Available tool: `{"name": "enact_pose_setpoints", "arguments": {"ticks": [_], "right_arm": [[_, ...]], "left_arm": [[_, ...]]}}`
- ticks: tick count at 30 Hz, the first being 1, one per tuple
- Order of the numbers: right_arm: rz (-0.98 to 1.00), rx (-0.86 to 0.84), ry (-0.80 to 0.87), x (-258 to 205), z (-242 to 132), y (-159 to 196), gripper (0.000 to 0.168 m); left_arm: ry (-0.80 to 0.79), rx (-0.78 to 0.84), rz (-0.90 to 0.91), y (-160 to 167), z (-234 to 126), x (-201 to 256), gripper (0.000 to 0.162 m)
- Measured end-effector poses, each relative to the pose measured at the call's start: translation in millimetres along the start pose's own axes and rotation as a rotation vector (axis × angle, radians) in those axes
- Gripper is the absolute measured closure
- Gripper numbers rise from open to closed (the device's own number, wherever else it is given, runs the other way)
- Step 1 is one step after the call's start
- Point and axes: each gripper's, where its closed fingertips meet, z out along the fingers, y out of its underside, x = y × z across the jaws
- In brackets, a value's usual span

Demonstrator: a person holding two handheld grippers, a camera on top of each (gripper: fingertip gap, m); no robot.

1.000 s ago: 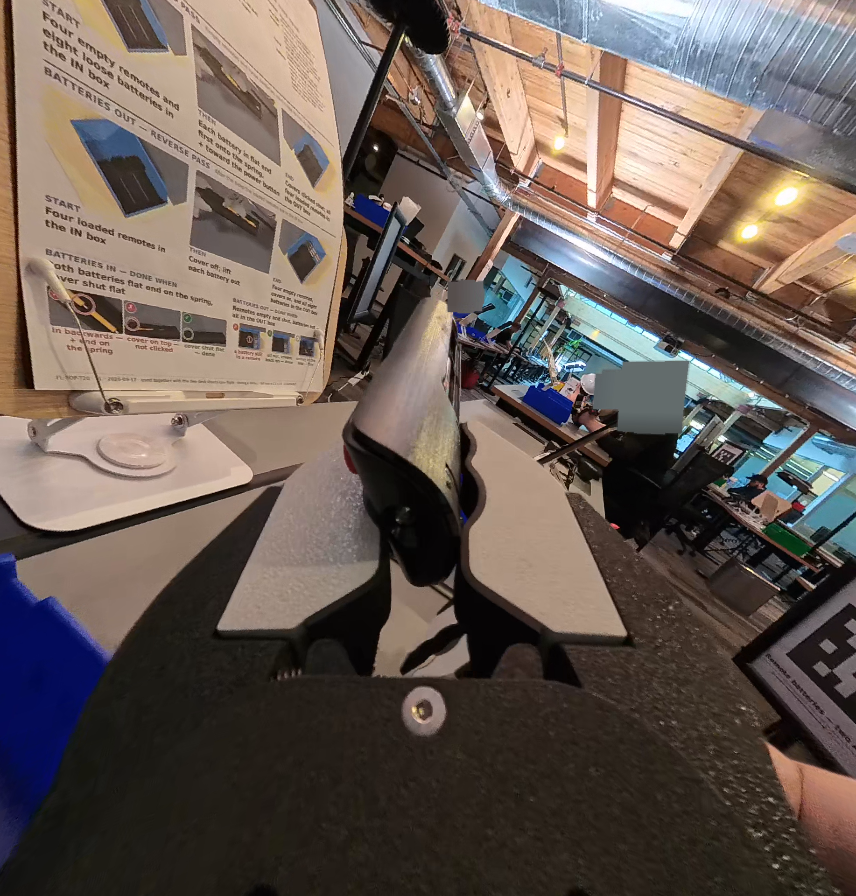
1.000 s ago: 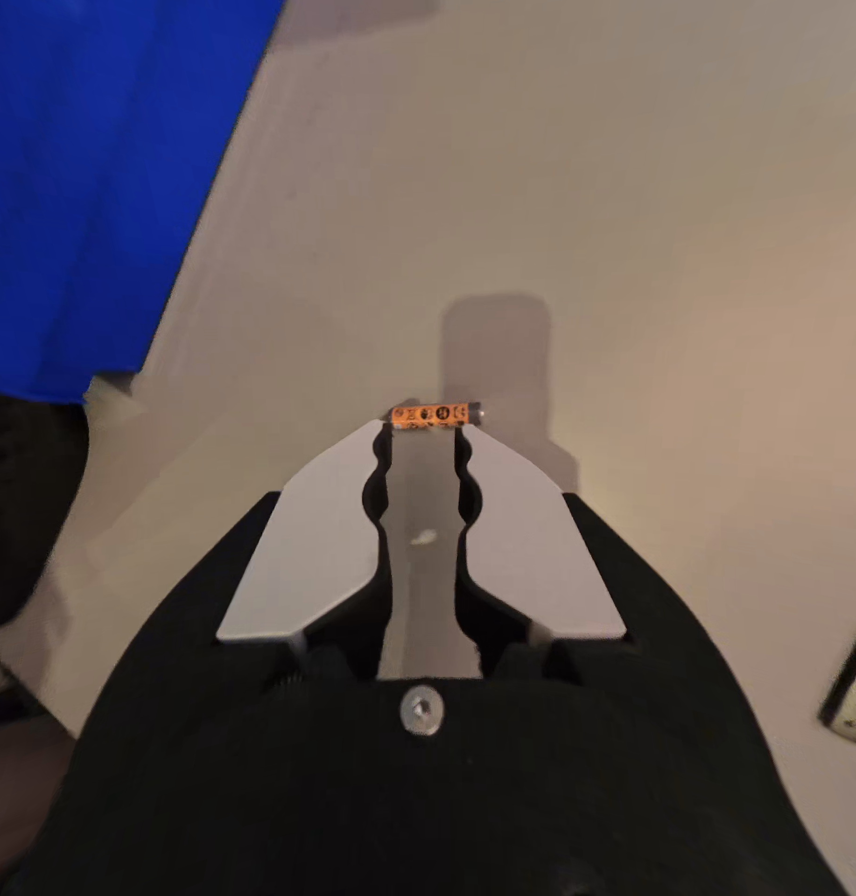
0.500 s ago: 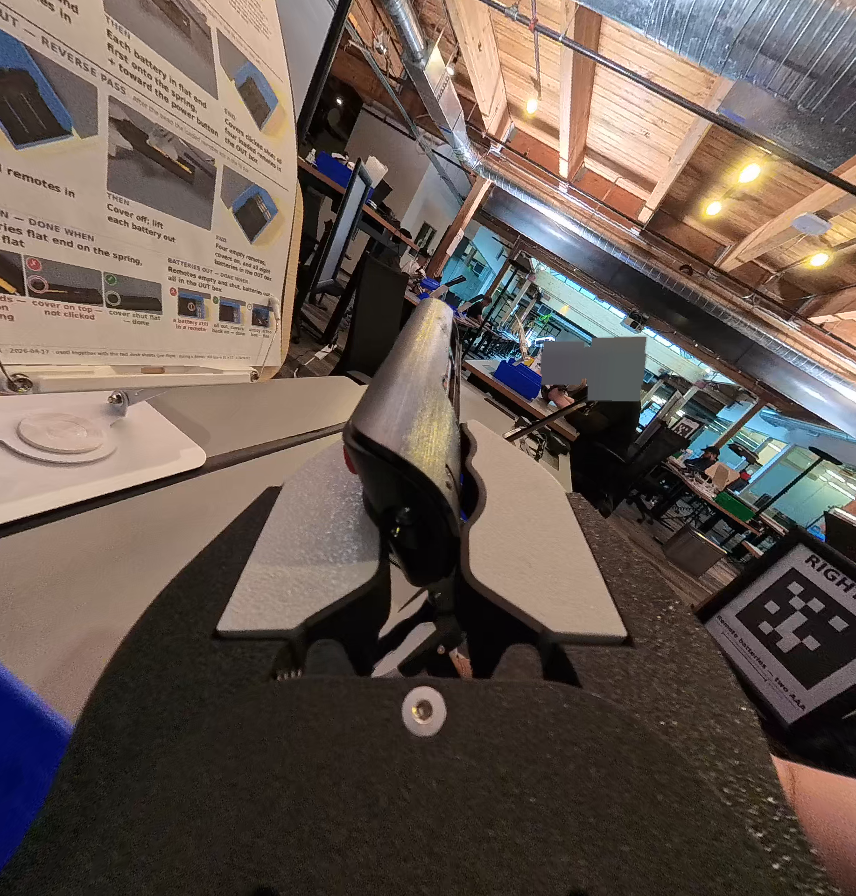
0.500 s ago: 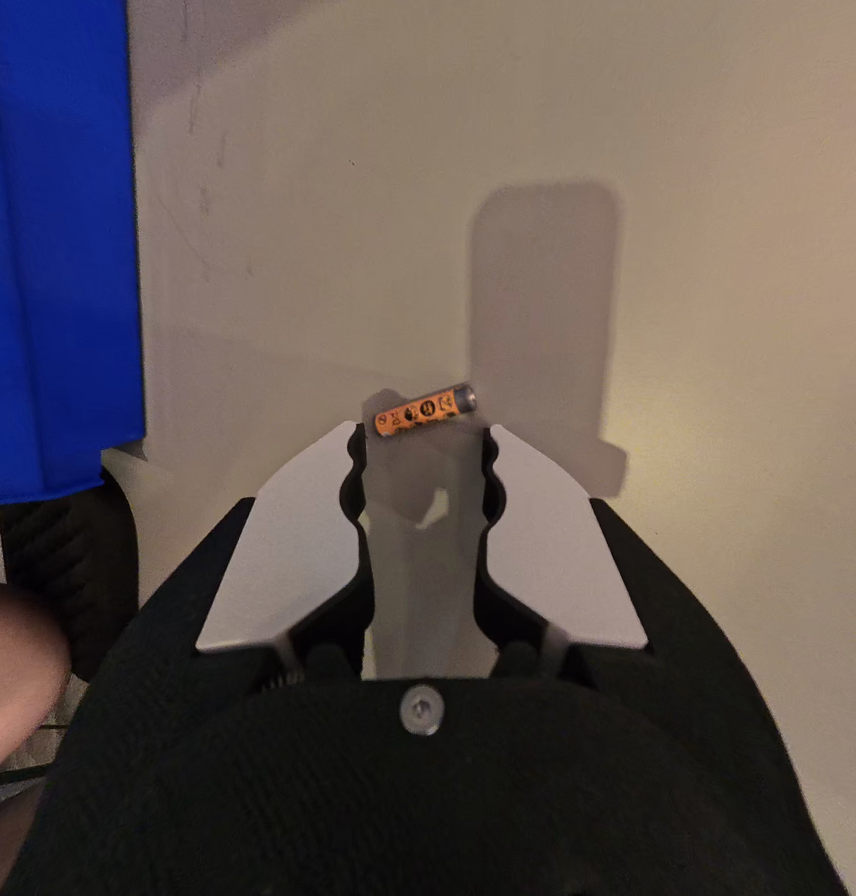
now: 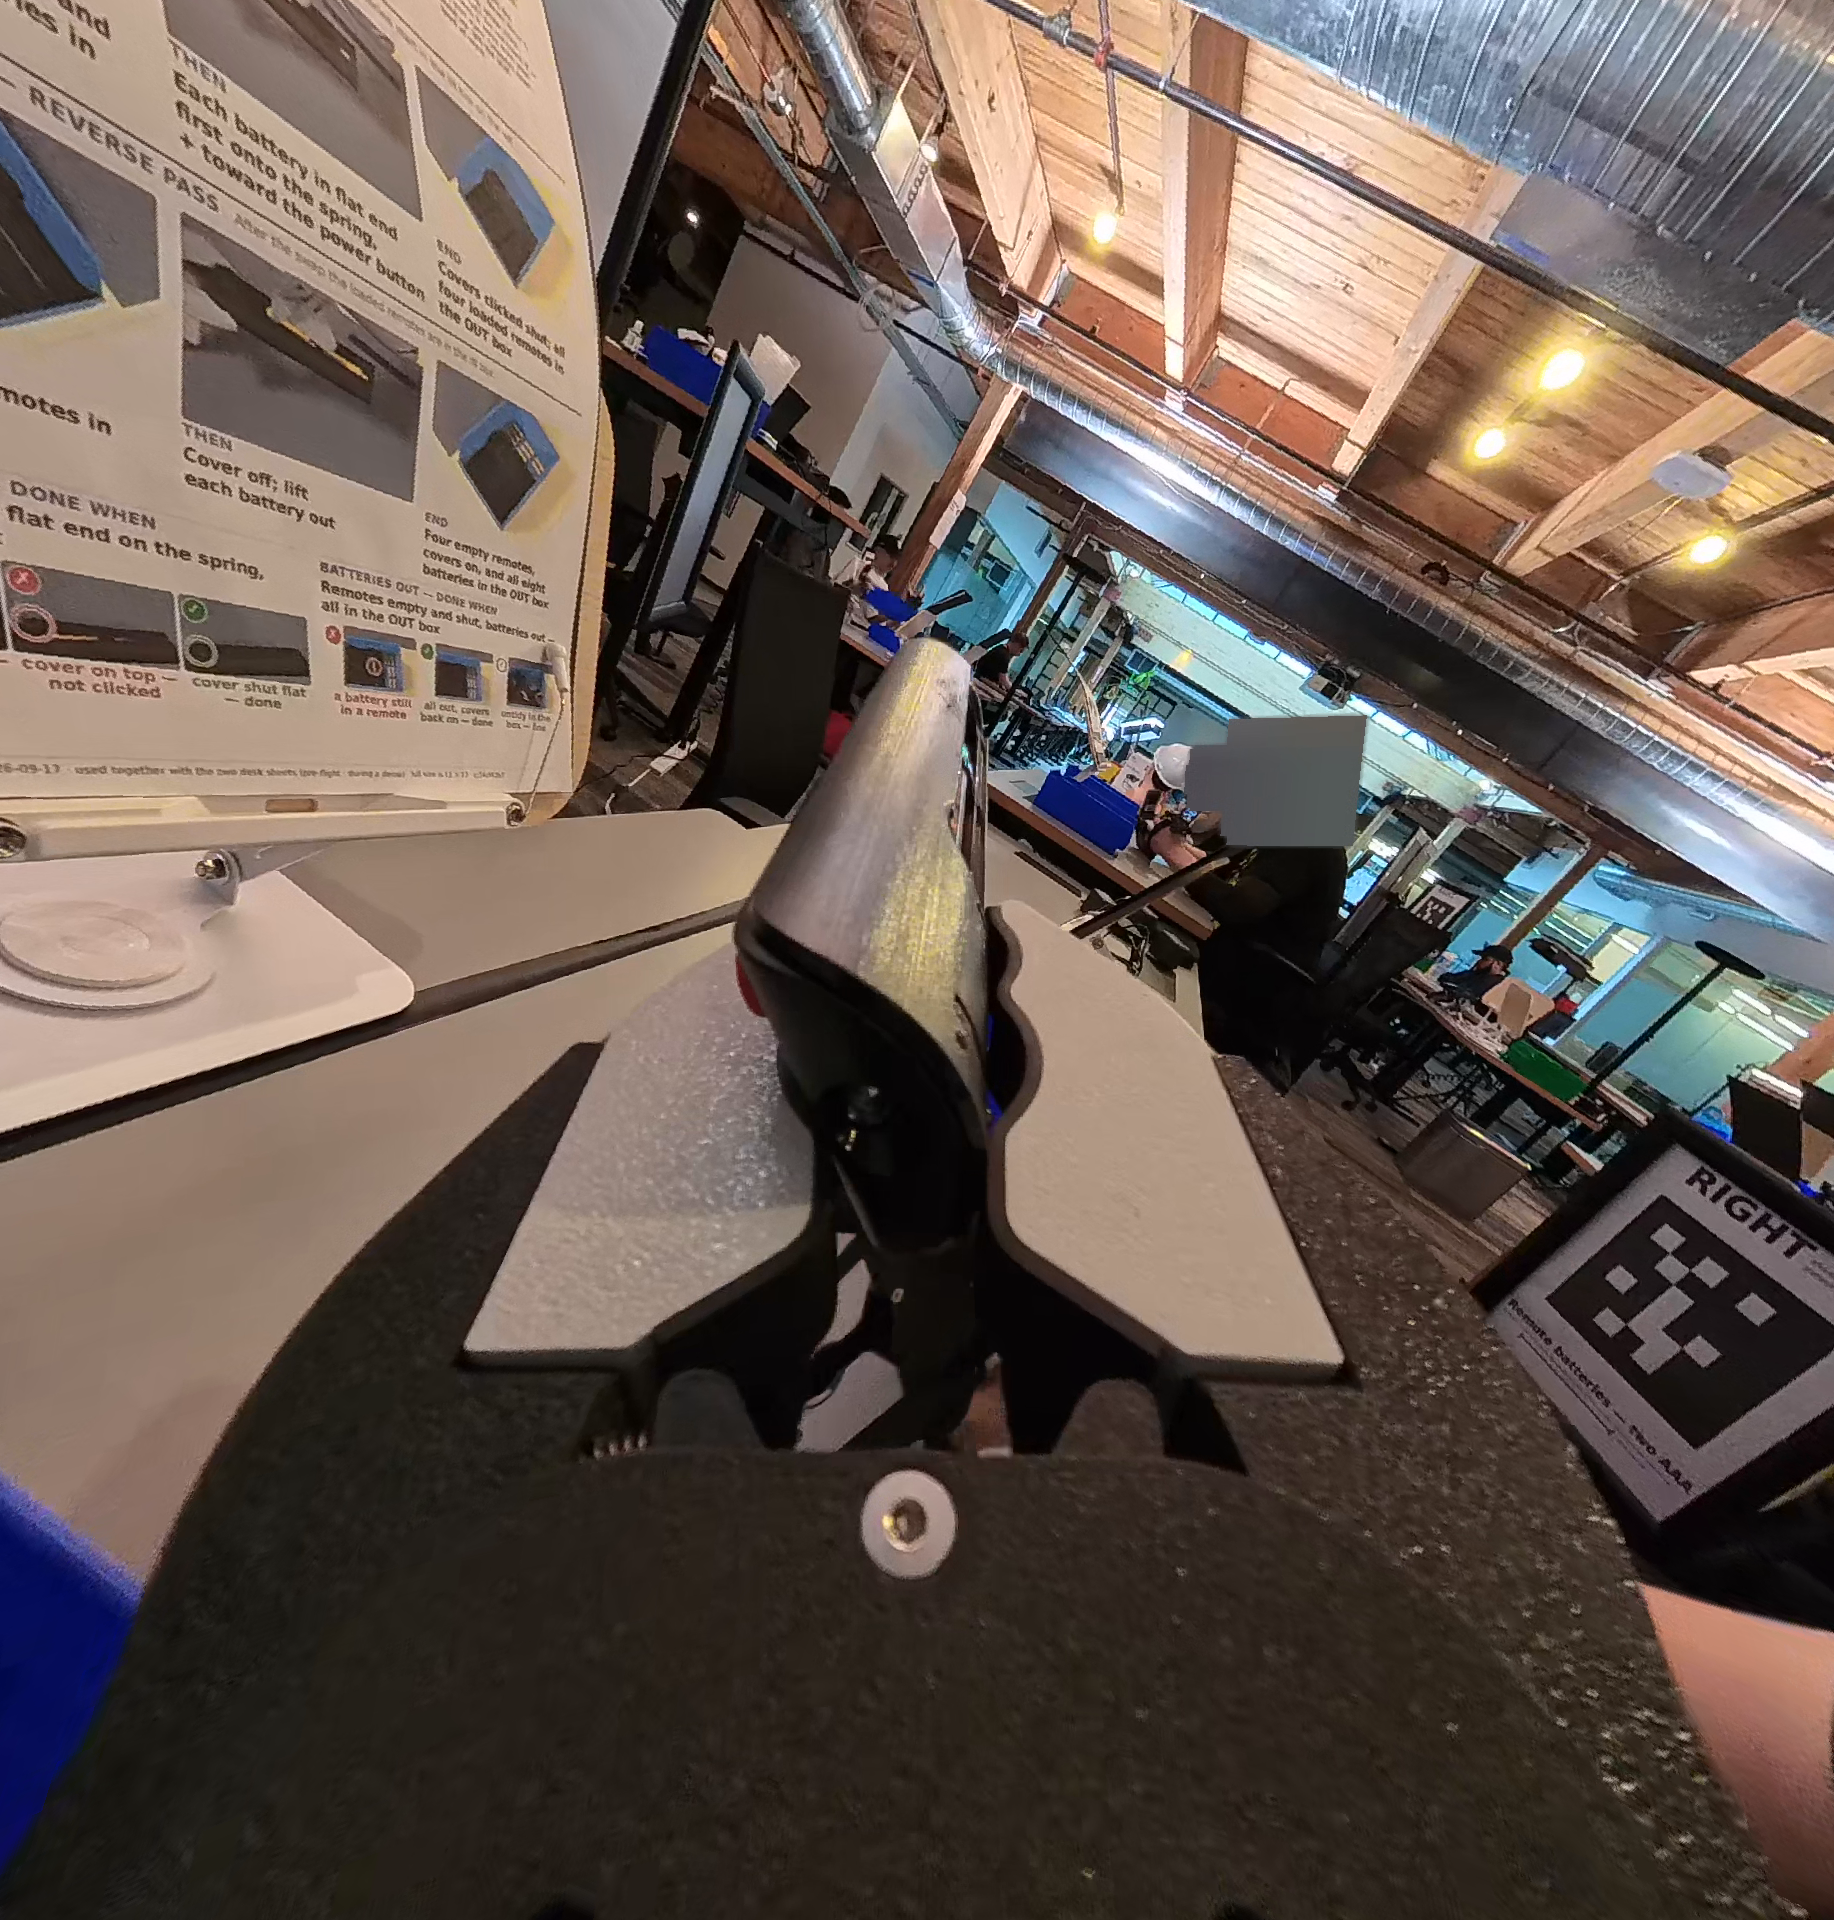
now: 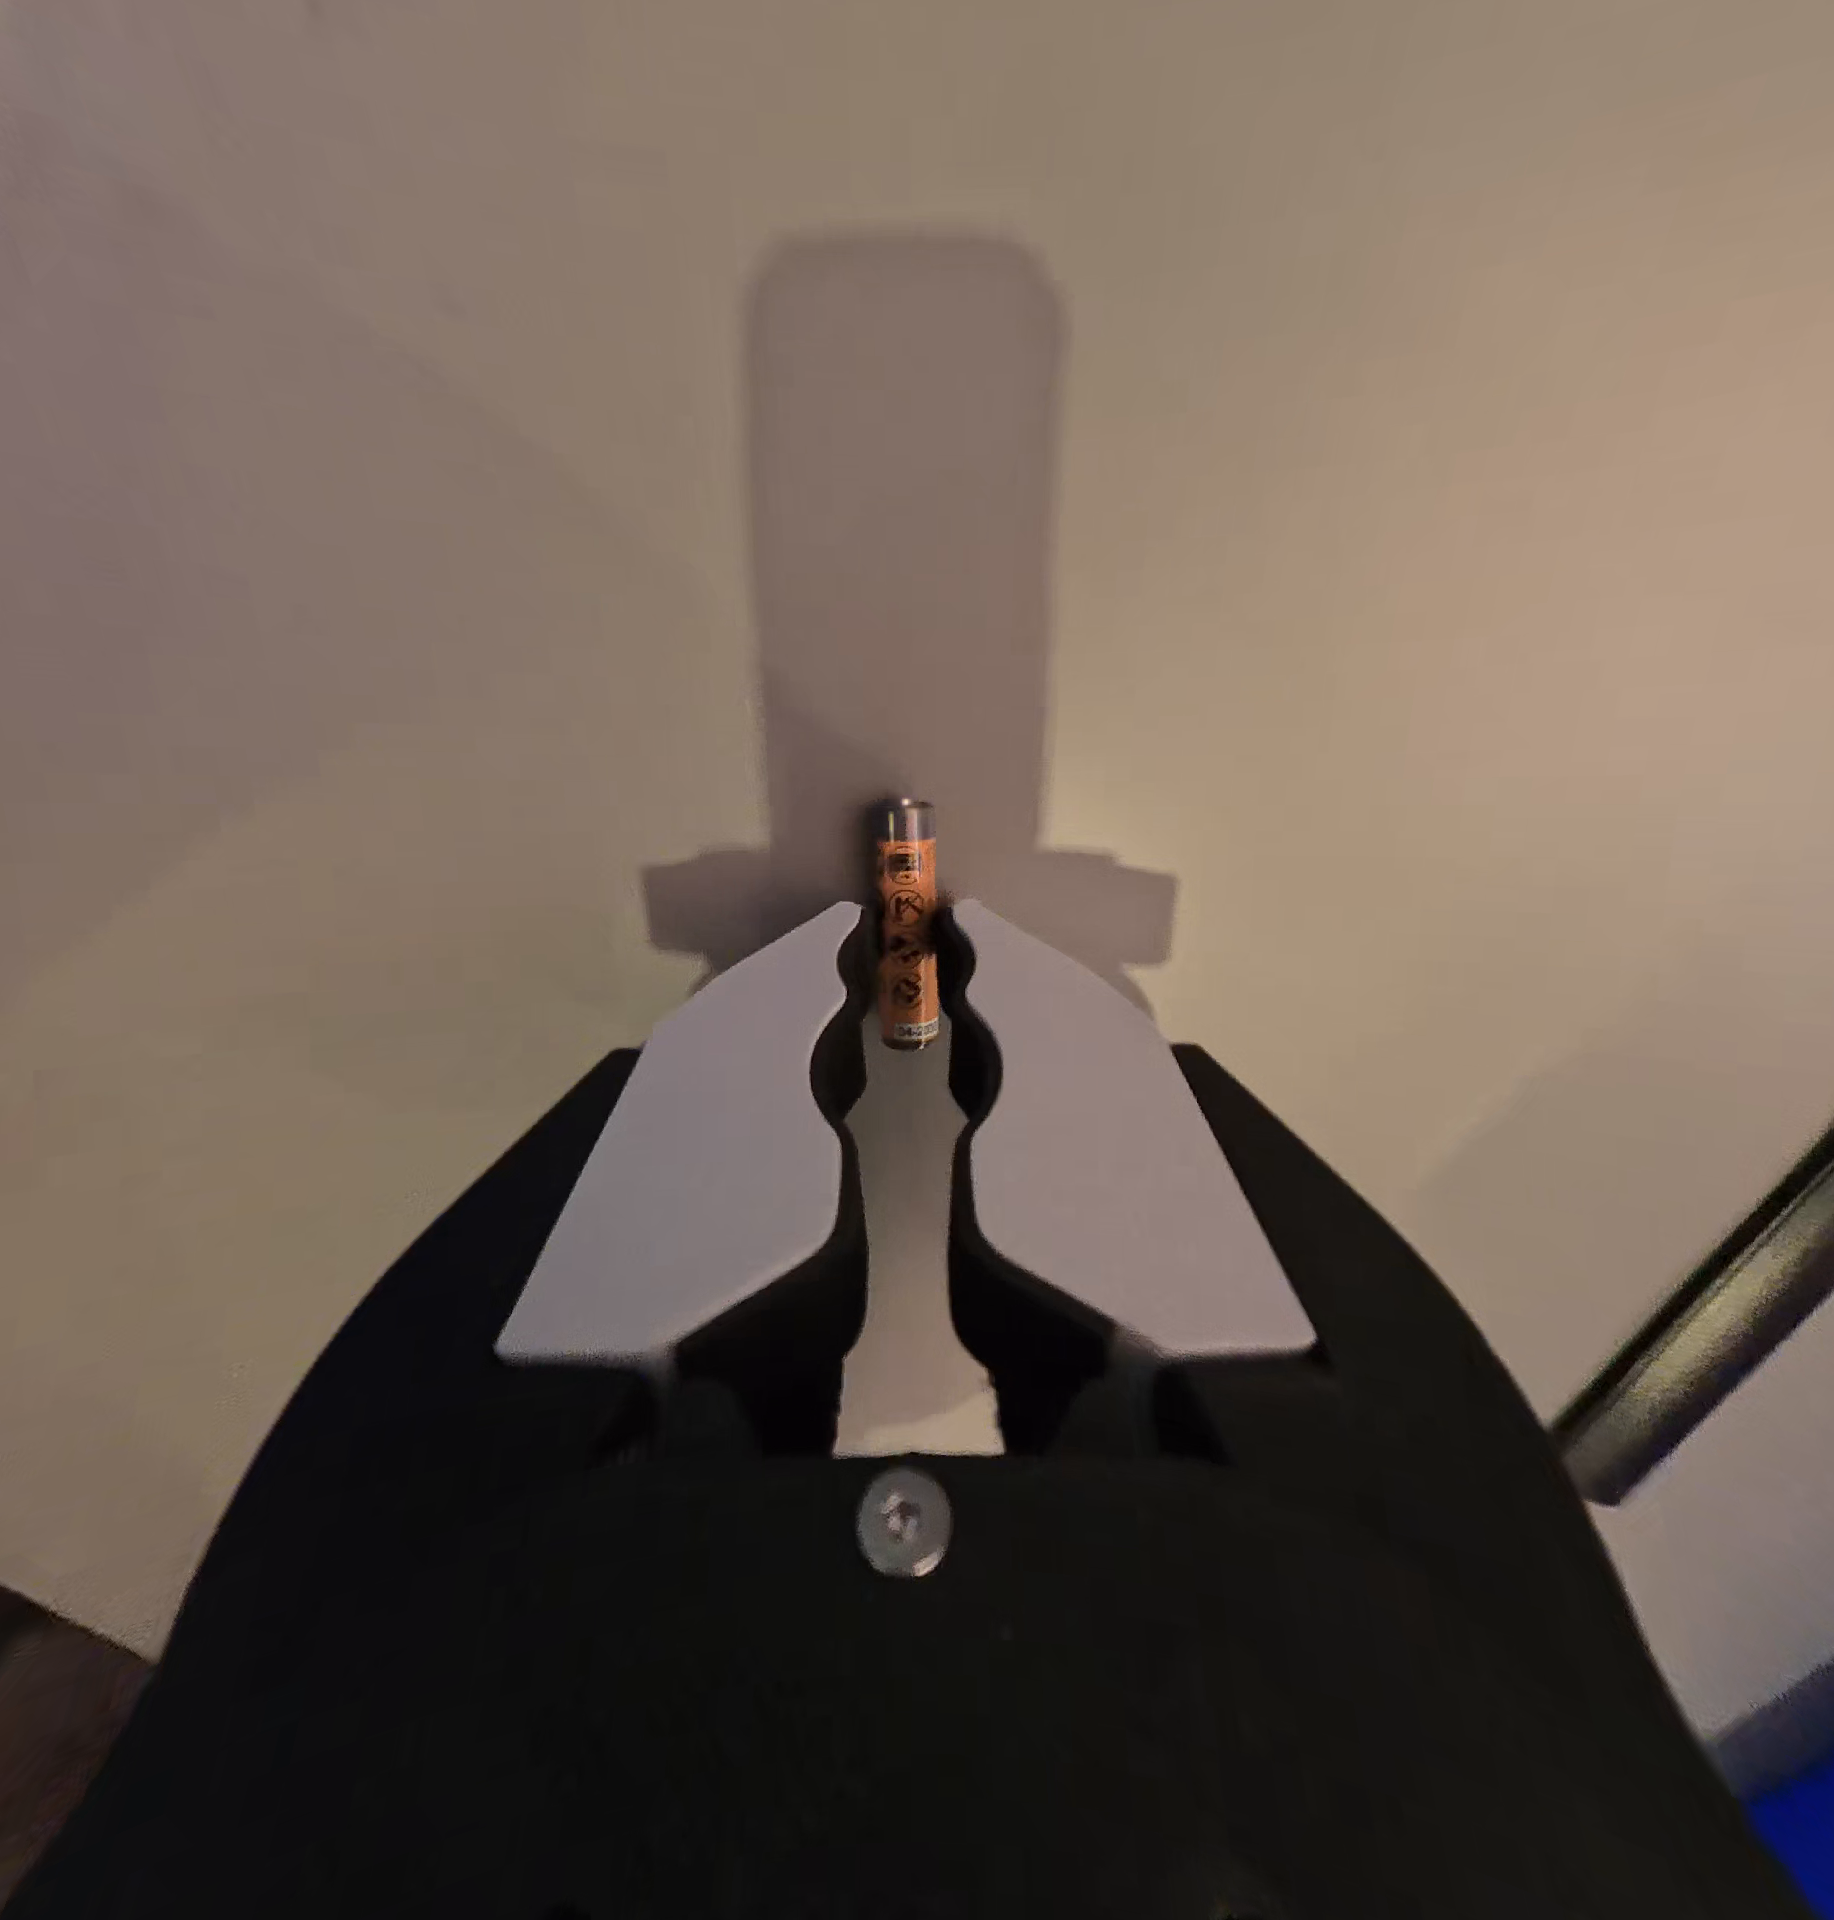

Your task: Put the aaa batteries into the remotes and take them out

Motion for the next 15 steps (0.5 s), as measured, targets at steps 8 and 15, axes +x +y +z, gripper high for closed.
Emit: {"name": "enact_pose_setpoints", "arguments": {"ticks": [8,15], "right_arm": [[-0.190,0.067,-0.071,9,-4,-1,0.150],[-0.252,0.151,-0.076,22,-24,1,0.156]], "left_arm": [[0.000,-0.020,-0.010,5,5,-4,0.136],[-0.020,-0.094,0.026,16,7,-12,0.136]]}}
